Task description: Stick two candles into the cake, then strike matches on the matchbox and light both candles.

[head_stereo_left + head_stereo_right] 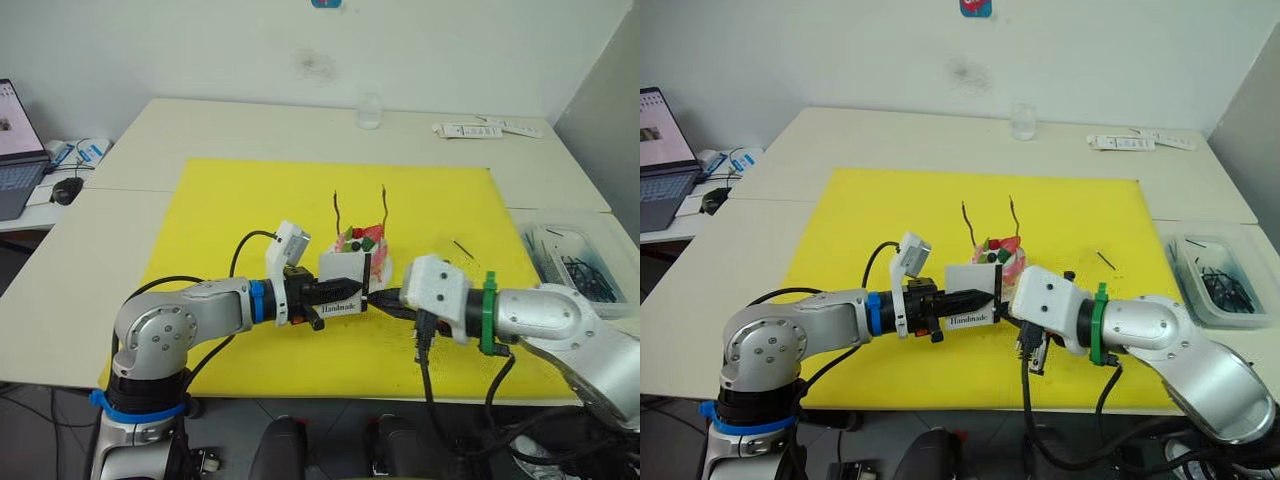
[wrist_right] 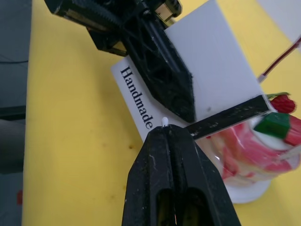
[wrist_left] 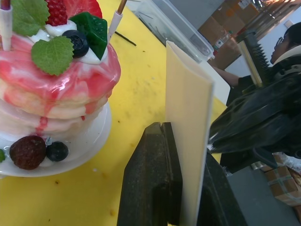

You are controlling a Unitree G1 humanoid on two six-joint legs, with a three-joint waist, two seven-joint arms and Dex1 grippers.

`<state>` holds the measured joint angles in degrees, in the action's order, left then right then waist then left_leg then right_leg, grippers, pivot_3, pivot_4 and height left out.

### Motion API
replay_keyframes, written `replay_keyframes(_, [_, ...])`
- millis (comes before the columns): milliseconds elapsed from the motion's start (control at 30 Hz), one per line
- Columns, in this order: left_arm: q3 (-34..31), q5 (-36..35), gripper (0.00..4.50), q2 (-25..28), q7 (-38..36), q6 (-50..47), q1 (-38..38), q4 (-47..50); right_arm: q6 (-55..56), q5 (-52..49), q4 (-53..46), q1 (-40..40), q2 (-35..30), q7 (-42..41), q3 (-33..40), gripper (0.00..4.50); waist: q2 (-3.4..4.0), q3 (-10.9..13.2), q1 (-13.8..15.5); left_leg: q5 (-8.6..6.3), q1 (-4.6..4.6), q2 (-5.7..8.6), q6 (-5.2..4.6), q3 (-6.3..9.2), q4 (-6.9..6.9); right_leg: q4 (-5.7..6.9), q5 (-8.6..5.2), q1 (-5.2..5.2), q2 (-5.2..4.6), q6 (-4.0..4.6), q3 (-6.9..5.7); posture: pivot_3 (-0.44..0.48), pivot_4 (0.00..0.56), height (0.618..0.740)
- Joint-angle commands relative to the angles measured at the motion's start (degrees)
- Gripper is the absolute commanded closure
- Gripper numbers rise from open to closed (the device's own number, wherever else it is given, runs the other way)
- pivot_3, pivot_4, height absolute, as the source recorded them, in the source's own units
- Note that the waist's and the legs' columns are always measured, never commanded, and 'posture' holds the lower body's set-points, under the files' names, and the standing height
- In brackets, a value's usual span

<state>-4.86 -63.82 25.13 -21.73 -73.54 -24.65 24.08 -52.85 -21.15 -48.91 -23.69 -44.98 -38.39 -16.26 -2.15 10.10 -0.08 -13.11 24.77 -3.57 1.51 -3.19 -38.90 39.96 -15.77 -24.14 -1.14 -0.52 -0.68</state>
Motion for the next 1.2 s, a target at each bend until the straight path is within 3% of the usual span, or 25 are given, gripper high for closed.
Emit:
replay_keyframes(33, [-0.3,-1.0,4.5,0.4,-0.2,0.7,-0.8,1.4,2.6,2.5,0.4,-0.9,-0.6,0.4,-0.5,4.49,0.0,0.0,0.0,0.0,0.0,0.0,0.0,0.0,0.0,0.0,0.0,0.0,0.0,0.0,0.0,0.0,0.15,0.684])
replay_keyframes(400, [1.5,3.5,4.5,1.8,-1.4,4.4,0.0,2.1,4.6,4.4,2.5,-0.4,0.0,-0.1,-0.2,4.49,0.0,0.0,0.0,0.0,0.0,-0.02,0.0,0.0,0.0,0.01,0.0,-0.01,0.01,0.0,-0.01,0.0,0.15,0.684])
replay_keyframes(1200, [4.8,9.5,4.5,2.6,-2.6,9.8,2.5,4.6,-3.2,4.5,1.4,1.8,5.0,6.2,1.4,4.49,0.0,0.0,0.0,0.0,0.0,-0.02,0.0,-0.01,0.0,0.0,0.0,-0.01,0.0,0.0,0.0,0.0,0.15,0.684])
